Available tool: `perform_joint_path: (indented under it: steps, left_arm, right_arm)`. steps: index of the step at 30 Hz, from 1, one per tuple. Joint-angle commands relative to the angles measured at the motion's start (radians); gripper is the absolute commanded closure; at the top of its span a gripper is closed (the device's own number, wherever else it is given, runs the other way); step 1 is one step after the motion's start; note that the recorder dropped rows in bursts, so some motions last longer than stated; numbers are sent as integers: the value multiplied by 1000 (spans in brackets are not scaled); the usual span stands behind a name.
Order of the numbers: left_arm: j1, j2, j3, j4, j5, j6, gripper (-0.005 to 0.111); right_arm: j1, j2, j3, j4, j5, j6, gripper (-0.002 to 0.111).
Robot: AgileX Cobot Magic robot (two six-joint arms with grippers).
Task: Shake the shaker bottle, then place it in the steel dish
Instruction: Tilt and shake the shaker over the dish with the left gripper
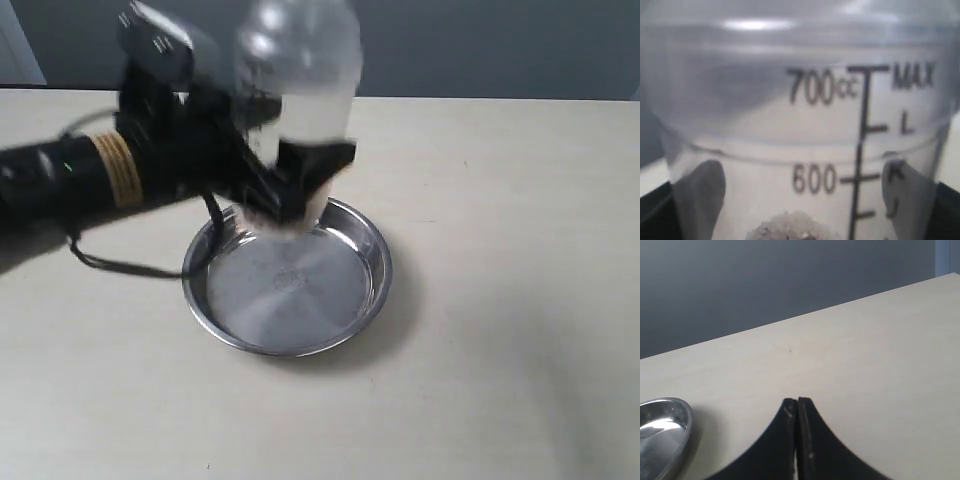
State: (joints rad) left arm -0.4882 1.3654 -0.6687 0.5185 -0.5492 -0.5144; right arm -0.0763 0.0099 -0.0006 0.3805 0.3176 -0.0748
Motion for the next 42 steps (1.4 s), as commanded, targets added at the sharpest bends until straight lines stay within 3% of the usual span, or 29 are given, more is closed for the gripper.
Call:
perform_joint_path:
  steps: [1, 4, 7, 11, 15, 19, 24, 26, 27, 28, 30, 31, 32, 35, 36, 37, 38, 39, 40, 41, 42]
  left_arm:
    - [-4, 47, 54, -89, 8, 39, 106]
    - [-4, 148, 72, -120, 24, 19, 106]
    - [-26, 18, 21, 22, -10, -28, 106]
    - [-32, -169, -71, 6, 15, -3, 106]
    - [-32, -9, 26, -50, 99, 30, 106]
    - [-37, 207, 80, -117, 26, 40, 106]
    - [-52, 141, 80, -98, -176, 43, 106]
    - [-52, 119, 72, -74, -175, 82, 106]
    - [-45, 111, 65, -115, -101, 178, 106]
    - [-26, 111, 59, -257, -32, 293, 106]
    - [30, 128, 58, -692, 26, 561, 106]
    - [40, 134, 58, -794, 30, 565, 106]
    - [28, 134, 58, -716, 57, 514, 106]
    - [-80, 119, 58, -132, 74, 215, 106]
    - [-108, 119, 58, -43, 56, 198, 106]
    - [-113, 119, 58, -139, 56, 247, 106]
    - [-94, 131, 58, -398, 56, 375, 106]
    - [-67, 148, 58, -749, 26, 522, 106]
    - [-53, 166, 58, -1015, -29, 580, 106]
    - [-56, 171, 54, -1118, -25, 555, 106]
    - [-73, 163, 49, -929, 51, 550, 106]
  right_arm:
    - [-3, -5, 1, -1, -11, -3, 109]
    - [-3, -5, 1, -1, -11, -3, 109]
    - [-3, -5, 1, -1, -11, -3, 109]
    - [-3, -5, 1, -1, -11, -3, 109]
    - [-3, -5, 1, -1, -11, -3, 109]
    - [-3, -5, 1, -1, -11, -3, 109]
    - [-3, -5, 1, -1, -11, -3, 109]
    - [-3, -5, 1, -1, -11, -3, 109]
    - [-3, -5, 1, -1, -11, -3, 109]
    - [-3, -5, 1, -1, -11, -3, 109]
    - [-3, -5, 1, -1, -11, -3, 109]
    - [-3, -5, 1, -1, -11, -3, 109]
    - [-3, -5, 1, -1, -11, -3, 109]
    - [-3, -5, 1, -1, -11, -3, 109]
    - [-3, -5, 1, -1, -11, -3, 109]
    - [-3, -5, 1, -1, -11, -3, 109]
    - [-3, -5, 1, -1, -11, -3, 109]
    - [-3, -5, 1, -1, -11, -3, 109]
    - [-3, -5, 1, -1, -11, -3, 109]
    - [-3, -5, 1, -1, -11, -3, 109]
    - [-3, -5, 1, -1, -11, -3, 109]
